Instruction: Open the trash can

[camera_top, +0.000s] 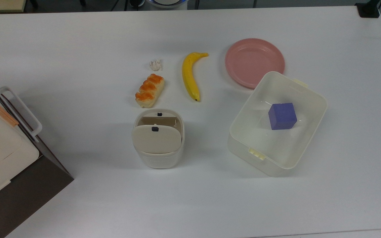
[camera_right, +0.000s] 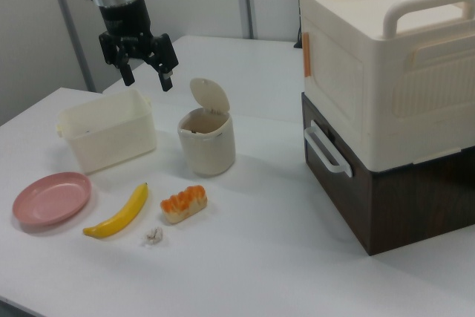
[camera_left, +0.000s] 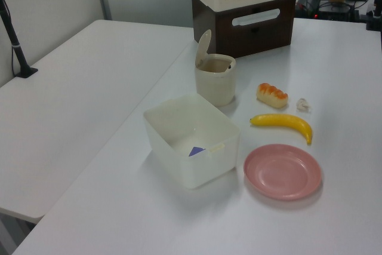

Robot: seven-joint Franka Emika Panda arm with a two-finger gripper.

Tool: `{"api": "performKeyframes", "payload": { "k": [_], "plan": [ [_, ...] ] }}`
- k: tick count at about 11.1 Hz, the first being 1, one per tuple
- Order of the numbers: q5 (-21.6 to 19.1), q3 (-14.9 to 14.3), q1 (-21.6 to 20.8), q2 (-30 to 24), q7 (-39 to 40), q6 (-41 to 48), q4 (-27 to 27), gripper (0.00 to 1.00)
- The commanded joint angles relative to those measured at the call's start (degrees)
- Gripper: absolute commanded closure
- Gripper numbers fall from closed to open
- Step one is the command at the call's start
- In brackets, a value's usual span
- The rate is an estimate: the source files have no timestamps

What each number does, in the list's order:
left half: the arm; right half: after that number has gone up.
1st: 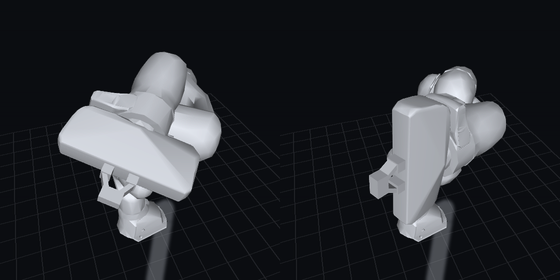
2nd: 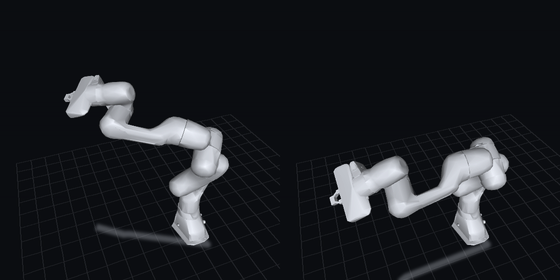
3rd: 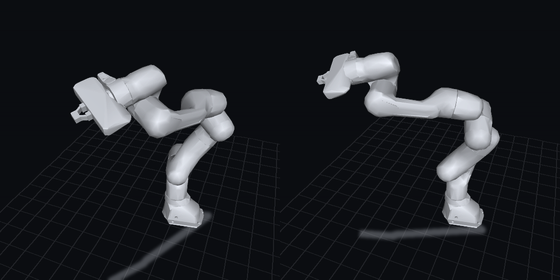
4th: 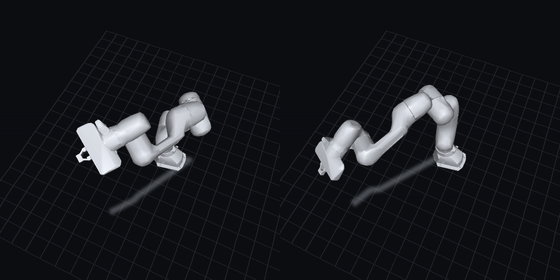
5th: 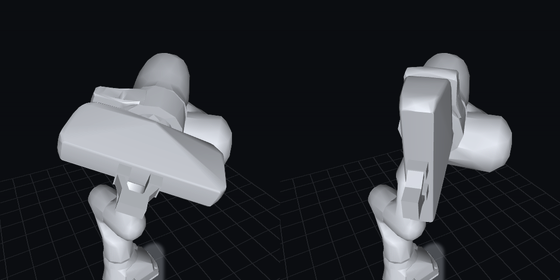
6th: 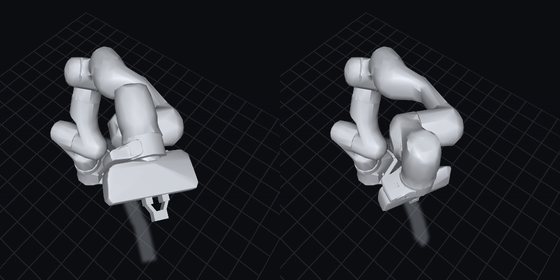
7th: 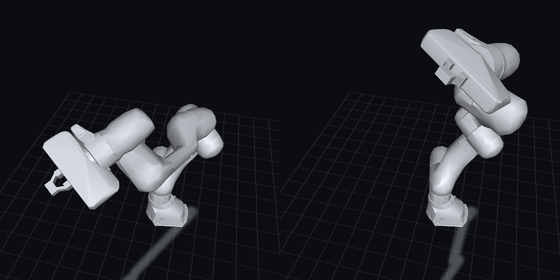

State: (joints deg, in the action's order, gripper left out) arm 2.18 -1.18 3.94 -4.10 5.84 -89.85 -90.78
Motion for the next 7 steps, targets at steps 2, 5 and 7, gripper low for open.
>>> {"api": "performKeyframes", "payload": {
  "k": [2,5,7],
  "plan": [
    [-0.69,-3.56,-3.07,-1.61,-1.18,-1.56,-1.24,0.0],
    [-1.13,-3.65,-2.8,-1.61,-1.27,-1.38,-1.33,0.0],
    [-1.83,-3.65,-2.8,-1.52,-1.44,-0.33,-1.33,0.0]
  ]
}}
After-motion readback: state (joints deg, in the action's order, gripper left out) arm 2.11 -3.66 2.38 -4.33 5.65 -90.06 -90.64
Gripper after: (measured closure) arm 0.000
